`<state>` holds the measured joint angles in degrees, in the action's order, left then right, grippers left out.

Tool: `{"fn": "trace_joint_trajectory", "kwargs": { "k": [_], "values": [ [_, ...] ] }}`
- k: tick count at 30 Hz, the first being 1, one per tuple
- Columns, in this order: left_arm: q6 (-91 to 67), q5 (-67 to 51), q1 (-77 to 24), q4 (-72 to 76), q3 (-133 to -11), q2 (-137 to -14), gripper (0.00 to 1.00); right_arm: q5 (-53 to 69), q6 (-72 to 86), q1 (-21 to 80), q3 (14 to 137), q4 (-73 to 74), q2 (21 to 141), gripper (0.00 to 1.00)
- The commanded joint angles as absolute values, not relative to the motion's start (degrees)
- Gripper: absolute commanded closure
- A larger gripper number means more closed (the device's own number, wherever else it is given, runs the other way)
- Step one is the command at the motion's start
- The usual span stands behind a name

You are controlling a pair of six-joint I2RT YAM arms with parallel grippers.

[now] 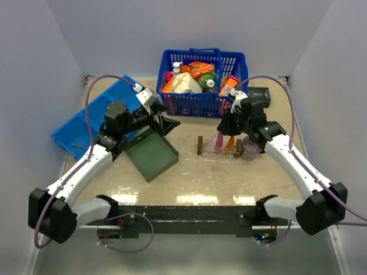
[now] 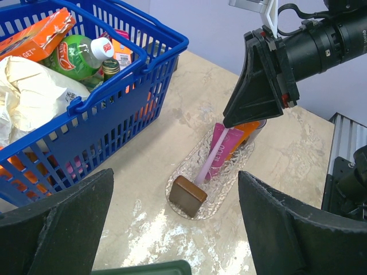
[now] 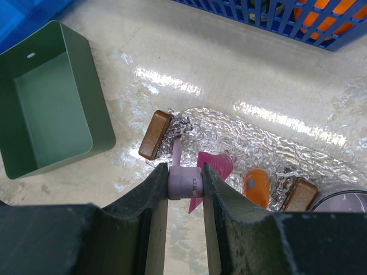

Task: Prepare toiletry sets of a toothbrush and toothpaste on the tray

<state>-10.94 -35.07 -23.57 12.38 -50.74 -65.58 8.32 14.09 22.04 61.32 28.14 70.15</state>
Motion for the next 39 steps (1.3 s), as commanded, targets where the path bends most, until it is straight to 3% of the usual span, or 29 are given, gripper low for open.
{"fn": "trace_joint_trajectory", "kwargs": {
  "k": [1,22,31,39],
  "values": [
    [-10.11,-34.63,-23.2,13.97,-50.89,-64.86,0.07,6.77,15.47,22.41,60.38,24.35,69.78,0.87],
    [-9.84,-34.54,-23.2,13.8,-50.89,-64.6,0.07,4.75,15.38,23.55,59.59,24.08,71.19,0.83],
    [-9.76,-34.54,-23.2,13.8,-50.89,-64.6,0.07,3.6,15.38,23.73,60.03,24.7,71.19,0.63],
    [-9.76,-34.45,-23.2,13.8,-50.89,-64.6,0.07,3.34,15.38,23.82,59.94,24.61,71.1,0.53]
  ]
}}
